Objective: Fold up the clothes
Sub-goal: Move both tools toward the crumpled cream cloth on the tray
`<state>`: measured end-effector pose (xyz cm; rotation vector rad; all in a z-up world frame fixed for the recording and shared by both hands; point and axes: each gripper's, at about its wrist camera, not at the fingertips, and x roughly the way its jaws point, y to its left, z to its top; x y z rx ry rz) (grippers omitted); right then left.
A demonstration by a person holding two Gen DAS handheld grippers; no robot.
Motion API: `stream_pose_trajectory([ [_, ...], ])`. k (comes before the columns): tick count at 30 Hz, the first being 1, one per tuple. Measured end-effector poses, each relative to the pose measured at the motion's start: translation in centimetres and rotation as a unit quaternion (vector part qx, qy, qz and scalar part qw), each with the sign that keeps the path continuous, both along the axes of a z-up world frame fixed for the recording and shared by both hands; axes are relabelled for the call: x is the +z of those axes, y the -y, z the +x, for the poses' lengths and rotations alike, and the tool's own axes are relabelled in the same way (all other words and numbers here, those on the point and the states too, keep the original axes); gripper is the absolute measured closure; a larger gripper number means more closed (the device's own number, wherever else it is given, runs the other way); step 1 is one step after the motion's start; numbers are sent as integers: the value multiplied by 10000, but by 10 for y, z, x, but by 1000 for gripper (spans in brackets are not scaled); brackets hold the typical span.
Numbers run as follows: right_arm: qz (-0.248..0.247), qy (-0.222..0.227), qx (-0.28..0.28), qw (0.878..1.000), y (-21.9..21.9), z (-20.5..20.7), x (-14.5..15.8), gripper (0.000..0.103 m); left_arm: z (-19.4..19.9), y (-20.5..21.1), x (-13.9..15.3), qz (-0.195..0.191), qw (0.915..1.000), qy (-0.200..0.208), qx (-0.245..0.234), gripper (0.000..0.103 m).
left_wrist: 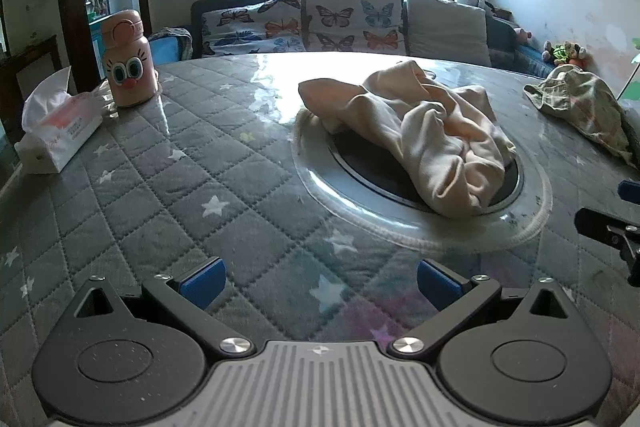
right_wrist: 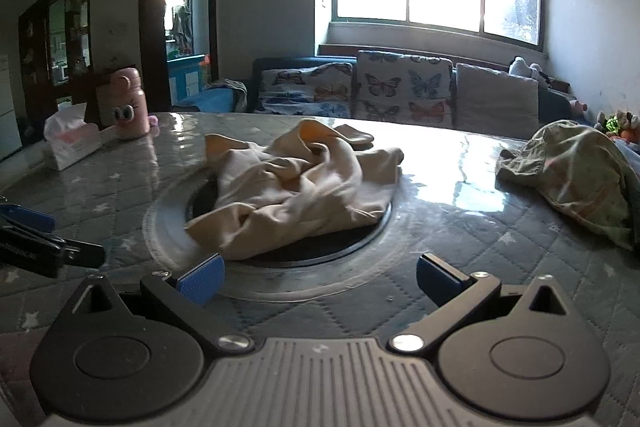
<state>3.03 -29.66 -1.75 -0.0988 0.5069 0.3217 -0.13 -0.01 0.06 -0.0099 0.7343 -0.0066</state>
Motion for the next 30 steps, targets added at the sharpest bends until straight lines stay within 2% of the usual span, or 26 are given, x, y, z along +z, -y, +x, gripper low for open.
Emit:
stream_pose_trajectory([
  [5,-342,64,-27,9994,-4,2,-1,0,-12,1,6,-14,9999,140,-52,0],
  [8,-491,169,50,9986,-22,-23,-1,0,-17,1,9,-19,9998,181,-83,0],
  [17,-57,-332,291,9990,-23,-26,-7,0,-15,9,2,-4,9999,17,-165,0],
  [23,54,-576,456,9973,-26,-23,-11,0,-11,11,-1,5,9998,-36,-173,0],
  [30,22,-649,414,9970,-28,-17,-12,0,-1,15,-2,14,9997,-97,-225,0],
])
